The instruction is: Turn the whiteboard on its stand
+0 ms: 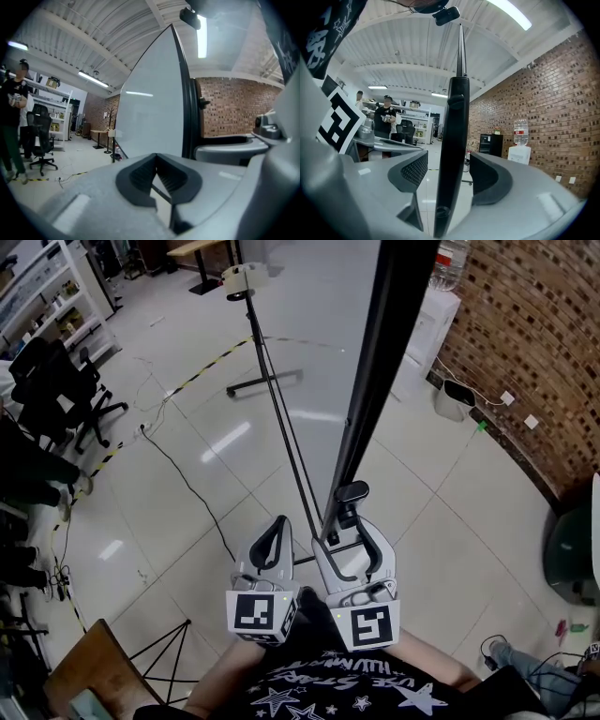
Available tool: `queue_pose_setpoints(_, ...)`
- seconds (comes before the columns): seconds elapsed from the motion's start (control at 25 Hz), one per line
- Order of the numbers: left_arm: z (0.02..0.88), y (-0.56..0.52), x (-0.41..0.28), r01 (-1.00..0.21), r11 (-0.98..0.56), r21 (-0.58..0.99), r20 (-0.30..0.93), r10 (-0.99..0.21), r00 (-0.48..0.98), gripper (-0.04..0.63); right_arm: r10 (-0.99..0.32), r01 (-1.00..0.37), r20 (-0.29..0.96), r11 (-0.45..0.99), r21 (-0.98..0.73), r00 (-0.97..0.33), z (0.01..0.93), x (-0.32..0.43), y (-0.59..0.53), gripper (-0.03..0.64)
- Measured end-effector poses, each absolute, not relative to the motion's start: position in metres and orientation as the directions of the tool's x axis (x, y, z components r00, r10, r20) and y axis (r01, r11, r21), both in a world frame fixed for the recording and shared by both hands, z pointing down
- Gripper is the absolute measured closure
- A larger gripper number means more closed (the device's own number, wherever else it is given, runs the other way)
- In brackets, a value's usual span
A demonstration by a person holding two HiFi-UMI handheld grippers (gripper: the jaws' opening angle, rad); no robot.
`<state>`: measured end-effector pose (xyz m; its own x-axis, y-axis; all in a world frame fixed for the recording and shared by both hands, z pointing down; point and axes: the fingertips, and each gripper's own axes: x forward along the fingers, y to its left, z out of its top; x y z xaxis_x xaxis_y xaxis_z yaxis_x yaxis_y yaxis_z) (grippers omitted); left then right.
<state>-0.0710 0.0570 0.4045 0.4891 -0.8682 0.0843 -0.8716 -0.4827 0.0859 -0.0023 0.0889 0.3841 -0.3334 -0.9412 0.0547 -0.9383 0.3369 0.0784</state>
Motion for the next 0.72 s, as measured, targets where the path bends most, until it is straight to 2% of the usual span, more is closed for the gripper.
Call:
queue_pose_setpoints(0.12, 0.4, 0.063, -0.068, -0.884, -0.459, 0.086, 0.09, -0.88, 0.466, 0.589, -0.94, -0.937, 0.044, 0.341, 0.08, -0.338, 0.381, 0.004, 0.093, 0.351)
queue_pose_setpoints(0.24, 0.396, 0.076, -0.065, -0.894, -0.438, 0.09, 0.081, -0.892, 0.445, 0.589, -0.935, -0.931, 0.025, 0.355, 0.088, -0.354, 0.374, 0.008, 0.101, 0.426)
queue_pose_setpoints(0.4, 0.392, 0.092, -0.068, -0.91, -0.407, 0.079, 0.069, -0.908, 0.412, 0.589, -0.898, -0.894, -0.008, 0.437, 0.099, -0.44, 0.364, -0.011, 0.113, 0.549)
queue_pose_setpoints(0.72, 0.382, 0.104, -0.093, -0.946, -0.317, 0.064, 0.048, -0.946, 0.32, 0.589, -0.812, -0.809, -0.011, 0.581, 0.084, -0.584, 0.362, -0.056, 0.104, 0.607)
